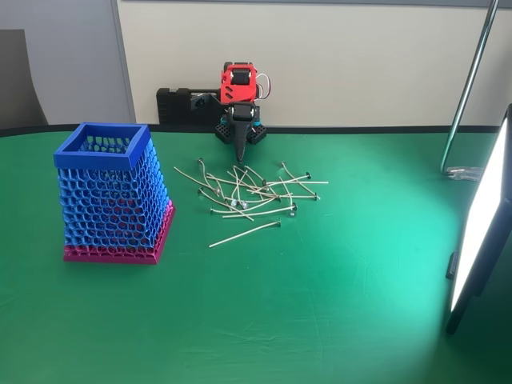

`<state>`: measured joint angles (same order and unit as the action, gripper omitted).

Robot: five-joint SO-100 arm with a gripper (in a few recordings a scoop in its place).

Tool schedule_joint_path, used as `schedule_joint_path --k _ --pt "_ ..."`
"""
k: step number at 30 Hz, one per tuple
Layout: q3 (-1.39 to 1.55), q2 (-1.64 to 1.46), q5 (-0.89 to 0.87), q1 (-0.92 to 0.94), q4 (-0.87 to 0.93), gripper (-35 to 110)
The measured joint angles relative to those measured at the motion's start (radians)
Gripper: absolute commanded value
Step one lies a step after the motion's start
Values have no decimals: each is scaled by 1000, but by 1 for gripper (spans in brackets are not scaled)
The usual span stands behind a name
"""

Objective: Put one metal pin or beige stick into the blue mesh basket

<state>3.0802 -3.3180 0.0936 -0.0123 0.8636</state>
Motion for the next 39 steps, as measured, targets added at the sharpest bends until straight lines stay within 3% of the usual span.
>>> schedule_joint_path --k 33,39 --pt "0 5 2 0 -17 1" --pt "-48 138 29 -9 -77 1"
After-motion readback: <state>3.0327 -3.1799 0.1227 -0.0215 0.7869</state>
